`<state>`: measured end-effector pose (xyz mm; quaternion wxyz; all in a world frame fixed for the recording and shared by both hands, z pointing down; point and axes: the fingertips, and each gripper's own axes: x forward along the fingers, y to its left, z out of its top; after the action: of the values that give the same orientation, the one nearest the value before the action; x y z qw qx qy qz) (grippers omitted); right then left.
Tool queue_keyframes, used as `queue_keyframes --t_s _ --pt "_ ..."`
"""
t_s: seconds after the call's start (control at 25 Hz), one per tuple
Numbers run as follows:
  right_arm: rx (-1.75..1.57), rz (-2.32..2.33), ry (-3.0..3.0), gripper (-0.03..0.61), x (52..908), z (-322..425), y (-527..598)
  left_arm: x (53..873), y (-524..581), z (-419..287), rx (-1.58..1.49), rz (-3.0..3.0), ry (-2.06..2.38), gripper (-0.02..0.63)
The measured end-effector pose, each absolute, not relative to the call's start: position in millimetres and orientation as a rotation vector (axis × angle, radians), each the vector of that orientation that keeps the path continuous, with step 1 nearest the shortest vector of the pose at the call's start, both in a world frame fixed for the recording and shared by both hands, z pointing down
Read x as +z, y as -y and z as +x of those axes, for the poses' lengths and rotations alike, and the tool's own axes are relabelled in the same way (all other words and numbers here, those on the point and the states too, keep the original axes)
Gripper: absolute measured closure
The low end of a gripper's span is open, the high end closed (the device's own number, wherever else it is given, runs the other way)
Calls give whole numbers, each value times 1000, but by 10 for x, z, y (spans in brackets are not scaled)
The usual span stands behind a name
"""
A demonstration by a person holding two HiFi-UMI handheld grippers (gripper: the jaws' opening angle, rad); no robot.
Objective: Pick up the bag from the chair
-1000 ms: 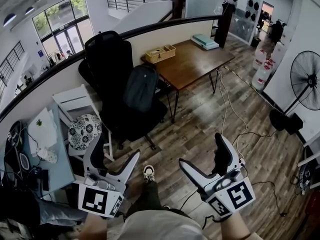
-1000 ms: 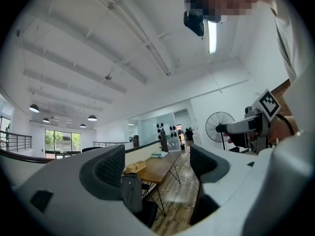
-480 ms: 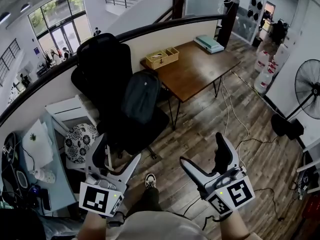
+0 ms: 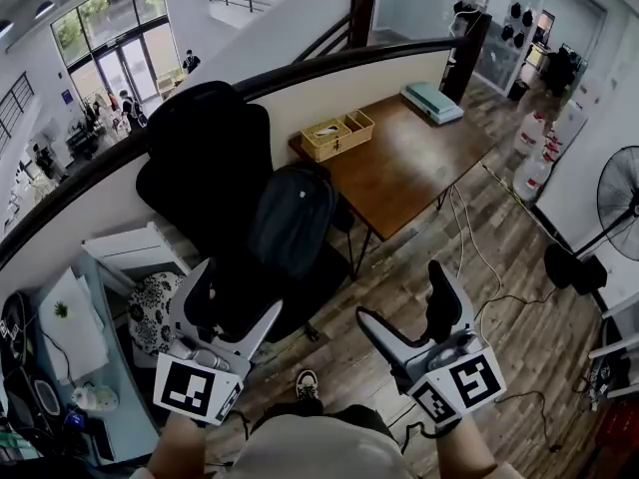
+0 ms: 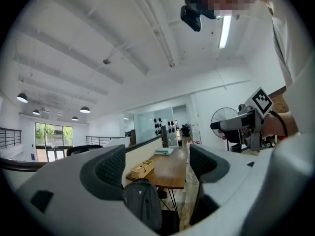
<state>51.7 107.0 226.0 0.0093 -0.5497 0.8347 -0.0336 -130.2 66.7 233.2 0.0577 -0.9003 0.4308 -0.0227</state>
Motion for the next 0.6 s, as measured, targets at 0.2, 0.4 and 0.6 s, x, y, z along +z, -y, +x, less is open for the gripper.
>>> queue_keyframes --t_s 0.2,0.4,0.6 --pt "-128 -1727 -2617 54 2331 414 -533 2392 -141 -1448 -79 -2737 -1309 219" --pt "-131 -1736 -2621 54 2418 414 -117 2442 228 -1503 -78 -2725 -1314 219" --pt "-146 -1714 -2630 54 2533 495 291 2553 603 -1420 -108 -2717 -1322 219"
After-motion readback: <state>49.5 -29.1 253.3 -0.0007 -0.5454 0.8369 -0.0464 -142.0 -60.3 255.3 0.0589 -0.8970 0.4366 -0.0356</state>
